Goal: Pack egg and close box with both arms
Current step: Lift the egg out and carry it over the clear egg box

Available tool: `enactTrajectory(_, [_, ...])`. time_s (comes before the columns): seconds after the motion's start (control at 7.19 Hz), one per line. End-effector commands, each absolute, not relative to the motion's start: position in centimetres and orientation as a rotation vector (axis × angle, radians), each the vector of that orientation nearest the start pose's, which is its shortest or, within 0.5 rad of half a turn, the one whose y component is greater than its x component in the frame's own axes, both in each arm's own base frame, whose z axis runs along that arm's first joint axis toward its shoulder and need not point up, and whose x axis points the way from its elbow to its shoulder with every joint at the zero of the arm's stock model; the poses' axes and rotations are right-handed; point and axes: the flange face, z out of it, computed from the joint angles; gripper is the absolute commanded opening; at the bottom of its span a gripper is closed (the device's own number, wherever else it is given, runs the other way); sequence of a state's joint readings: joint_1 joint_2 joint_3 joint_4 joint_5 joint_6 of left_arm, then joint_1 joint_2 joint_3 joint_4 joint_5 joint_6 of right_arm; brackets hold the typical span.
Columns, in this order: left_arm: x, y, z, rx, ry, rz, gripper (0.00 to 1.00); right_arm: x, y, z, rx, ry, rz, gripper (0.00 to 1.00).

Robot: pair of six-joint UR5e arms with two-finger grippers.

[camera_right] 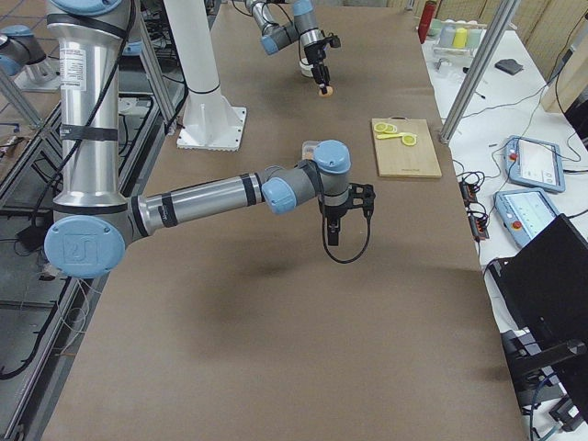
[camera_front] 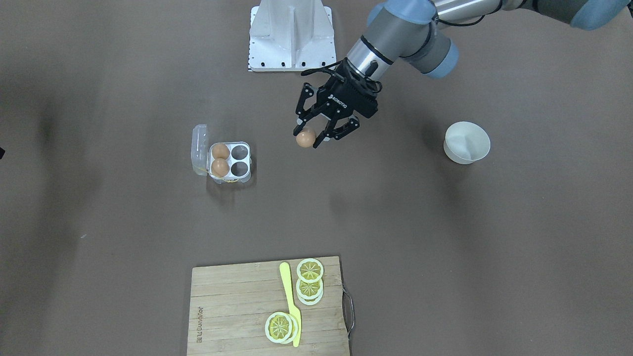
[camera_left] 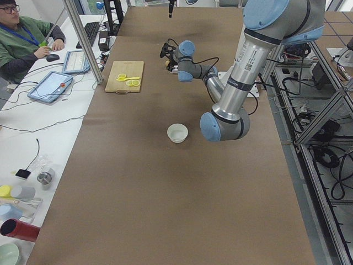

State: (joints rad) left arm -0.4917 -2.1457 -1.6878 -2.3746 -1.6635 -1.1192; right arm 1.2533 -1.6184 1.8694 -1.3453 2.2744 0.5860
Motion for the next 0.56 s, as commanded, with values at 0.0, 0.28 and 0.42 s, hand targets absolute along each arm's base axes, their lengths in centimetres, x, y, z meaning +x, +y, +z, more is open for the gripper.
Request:
enactTrajectory(0.0, [55.8, -38.3, 16.2, 0.664, 1.385, 0.051, 0.00, -8.5, -48.0, 51.1, 0.110, -0.820, 0.085, 1.00])
enactTrajectory(0.28, [61.6, -37.6, 17.0, 0.730, 1.442, 0.006, 0.00, -8.5, -48.0, 51.1, 0.110, -0.819, 0.085, 1.00])
enactTrajectory(0.42, [63.7, -38.2, 15.9, 0.745, 1.460, -0.001, 0.00, -8.5, -48.0, 51.1, 0.110, -0.819, 0.085, 1.00])
